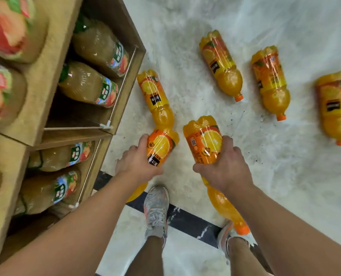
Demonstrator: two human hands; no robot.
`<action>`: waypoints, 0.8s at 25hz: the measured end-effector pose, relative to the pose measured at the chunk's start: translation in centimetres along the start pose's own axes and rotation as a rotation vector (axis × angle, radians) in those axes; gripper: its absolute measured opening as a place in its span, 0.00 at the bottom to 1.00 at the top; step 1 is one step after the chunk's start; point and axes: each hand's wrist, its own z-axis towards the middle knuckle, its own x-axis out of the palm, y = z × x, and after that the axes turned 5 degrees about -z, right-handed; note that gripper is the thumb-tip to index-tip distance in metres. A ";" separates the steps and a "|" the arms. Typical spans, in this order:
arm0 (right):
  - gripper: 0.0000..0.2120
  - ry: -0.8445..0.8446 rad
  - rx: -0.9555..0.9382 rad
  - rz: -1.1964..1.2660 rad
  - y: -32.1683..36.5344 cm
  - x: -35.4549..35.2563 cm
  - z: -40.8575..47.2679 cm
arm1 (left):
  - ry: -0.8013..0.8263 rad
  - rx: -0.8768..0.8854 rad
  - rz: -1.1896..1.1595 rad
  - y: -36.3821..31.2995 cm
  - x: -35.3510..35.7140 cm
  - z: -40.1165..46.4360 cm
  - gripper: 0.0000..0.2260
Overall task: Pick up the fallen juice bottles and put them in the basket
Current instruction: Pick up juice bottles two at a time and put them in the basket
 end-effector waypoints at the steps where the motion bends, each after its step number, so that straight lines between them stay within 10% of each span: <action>1: 0.50 -0.011 0.003 -0.004 0.7 -2.5 -1.3 | 0.003 0.019 -0.003 -1.5 -2.1 -2.0 0.54; 20: 0.45 -0.427 -0.126 -0.081 11.6 -47.8 -41.0 | -0.398 0.448 -0.326 -16.9 -41.0 -45.7 0.52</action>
